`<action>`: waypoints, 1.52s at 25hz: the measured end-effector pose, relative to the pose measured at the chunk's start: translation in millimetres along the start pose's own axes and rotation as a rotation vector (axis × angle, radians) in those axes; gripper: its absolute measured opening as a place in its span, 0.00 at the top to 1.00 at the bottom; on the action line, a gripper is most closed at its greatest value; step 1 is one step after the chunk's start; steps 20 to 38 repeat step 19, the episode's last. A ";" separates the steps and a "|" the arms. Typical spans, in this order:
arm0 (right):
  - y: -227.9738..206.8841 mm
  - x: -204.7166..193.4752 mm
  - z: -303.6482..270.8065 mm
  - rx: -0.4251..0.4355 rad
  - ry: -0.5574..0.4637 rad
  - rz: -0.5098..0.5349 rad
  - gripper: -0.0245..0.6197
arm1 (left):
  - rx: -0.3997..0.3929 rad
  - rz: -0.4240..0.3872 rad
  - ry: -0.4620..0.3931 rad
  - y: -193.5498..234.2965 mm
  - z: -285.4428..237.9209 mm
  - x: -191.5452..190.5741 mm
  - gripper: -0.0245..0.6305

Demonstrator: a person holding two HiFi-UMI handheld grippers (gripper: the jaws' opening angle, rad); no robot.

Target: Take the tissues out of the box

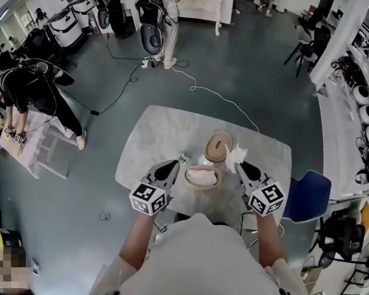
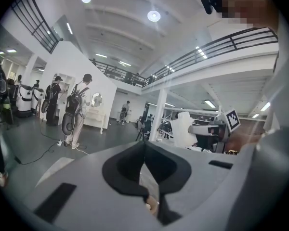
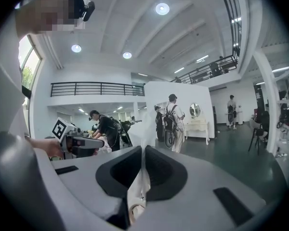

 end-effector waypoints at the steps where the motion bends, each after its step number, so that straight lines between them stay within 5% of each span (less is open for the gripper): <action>1: 0.1 0.0 0.6 -0.001 0.000 0.001 0.89 | 0.000 0.000 -0.002 -0.6 0.2 0.5 0.95; 38: -1.3 0.6 -1.6 -0.013 -0.011 -0.001 0.89 | 0.009 0.010 -0.014 2.8 4.2 2.6 0.95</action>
Point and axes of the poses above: the fingertips, and each gripper's own axes: z backward along the fingers, y to its left, x out of its top, the point moved 8 cm from there along z, backward along the fingers, and after that the axes turned 13 degrees about z, right-handed, at the moved point
